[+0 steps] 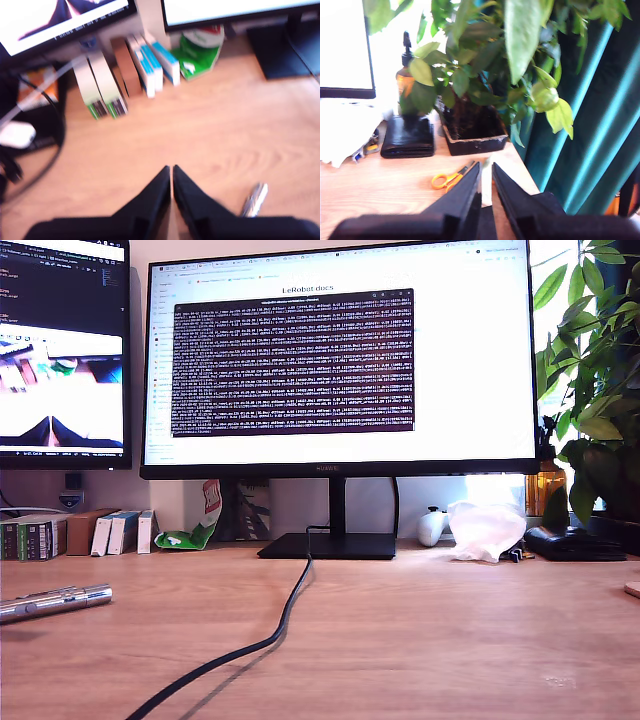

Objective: Pick the metallic laser pointer with your right arm, pass it to your left arm, then place it down to the left side of the table

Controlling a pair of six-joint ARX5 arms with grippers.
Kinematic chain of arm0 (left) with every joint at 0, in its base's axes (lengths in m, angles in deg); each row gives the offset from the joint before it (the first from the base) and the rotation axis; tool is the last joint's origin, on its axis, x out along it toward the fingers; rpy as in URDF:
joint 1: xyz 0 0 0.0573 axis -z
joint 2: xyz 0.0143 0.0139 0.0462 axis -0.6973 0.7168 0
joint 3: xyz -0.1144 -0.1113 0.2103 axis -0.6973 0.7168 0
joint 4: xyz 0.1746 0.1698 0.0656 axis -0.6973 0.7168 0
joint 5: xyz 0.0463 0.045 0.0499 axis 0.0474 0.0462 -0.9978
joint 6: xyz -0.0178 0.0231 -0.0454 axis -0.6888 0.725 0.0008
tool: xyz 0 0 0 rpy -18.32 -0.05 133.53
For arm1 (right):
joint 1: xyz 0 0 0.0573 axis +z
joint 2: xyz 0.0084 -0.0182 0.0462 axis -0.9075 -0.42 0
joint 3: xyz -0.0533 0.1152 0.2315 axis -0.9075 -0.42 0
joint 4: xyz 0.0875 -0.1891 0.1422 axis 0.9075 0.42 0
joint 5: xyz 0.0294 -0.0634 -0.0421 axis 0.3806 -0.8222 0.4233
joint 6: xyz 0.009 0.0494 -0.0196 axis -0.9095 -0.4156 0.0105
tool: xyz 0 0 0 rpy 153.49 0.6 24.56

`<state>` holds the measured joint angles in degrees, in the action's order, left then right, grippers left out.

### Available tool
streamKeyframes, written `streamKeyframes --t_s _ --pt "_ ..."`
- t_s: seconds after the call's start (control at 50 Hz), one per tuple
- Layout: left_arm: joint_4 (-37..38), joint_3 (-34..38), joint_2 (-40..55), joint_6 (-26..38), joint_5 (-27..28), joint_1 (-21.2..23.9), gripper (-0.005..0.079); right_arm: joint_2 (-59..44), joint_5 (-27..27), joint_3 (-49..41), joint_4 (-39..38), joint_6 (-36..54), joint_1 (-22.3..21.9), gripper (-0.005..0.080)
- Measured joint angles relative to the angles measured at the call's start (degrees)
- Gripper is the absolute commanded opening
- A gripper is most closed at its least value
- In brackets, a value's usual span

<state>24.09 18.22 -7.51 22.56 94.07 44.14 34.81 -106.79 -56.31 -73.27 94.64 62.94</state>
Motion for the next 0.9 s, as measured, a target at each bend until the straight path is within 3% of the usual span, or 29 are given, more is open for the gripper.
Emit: streamKeyframes --t_s 0.2,0.38,0.64,0.9 --pt "0.7 0.0 -6.3 -0.4 -4.9 0.1 -0.0013 0.0 0.0 0.0 0.8 -1.4 0.0 0.0059" --pt "4.0 0.0 -7.3 -7.6 -5.1 0.1 -0.0013 0.0 -1.6 0.0 -2.0 -2.3 0.0 0.0059" --pt "4.5 0.0 -12.3 -15.2 -3.3 2.2 -0.0013 0.0 -2.3 0.0 -1.9 -15.8 0.0 0.0059" --pt "4.0 0.0 -15.3 -14.0 -5.4 2.7 -0.0013 0.0 -3.9 0.0 -1.0 -9.2 0.0 0.0058"
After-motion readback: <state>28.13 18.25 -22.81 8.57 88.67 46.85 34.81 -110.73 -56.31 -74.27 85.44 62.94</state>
